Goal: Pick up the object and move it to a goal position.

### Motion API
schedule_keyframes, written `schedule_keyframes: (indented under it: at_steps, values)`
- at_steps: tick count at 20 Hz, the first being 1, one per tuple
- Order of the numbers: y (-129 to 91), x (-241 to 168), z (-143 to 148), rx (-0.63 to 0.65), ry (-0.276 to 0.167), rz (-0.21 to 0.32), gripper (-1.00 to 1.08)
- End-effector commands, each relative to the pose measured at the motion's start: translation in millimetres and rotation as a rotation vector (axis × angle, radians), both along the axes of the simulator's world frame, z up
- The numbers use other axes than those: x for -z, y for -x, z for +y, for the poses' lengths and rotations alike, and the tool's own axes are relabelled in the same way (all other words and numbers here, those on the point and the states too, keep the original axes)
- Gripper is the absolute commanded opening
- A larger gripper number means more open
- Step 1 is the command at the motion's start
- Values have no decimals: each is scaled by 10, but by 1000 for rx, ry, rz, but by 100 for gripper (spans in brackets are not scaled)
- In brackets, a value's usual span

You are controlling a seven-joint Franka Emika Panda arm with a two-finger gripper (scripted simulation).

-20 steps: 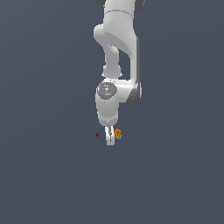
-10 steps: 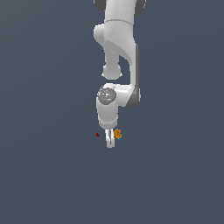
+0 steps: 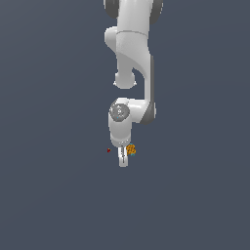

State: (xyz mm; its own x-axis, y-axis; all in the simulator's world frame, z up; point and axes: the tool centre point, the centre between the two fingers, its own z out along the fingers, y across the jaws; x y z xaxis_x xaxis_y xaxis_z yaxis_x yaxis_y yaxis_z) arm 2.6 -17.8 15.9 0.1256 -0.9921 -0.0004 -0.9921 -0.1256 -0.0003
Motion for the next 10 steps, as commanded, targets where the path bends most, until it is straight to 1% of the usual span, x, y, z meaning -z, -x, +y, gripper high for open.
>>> schedule_keyframes:
  at_steps: [1,10]
  values:
    - [1,9,-1,0,0,0,-100]
    - [-7,-13,5,0,0,-1,-100]
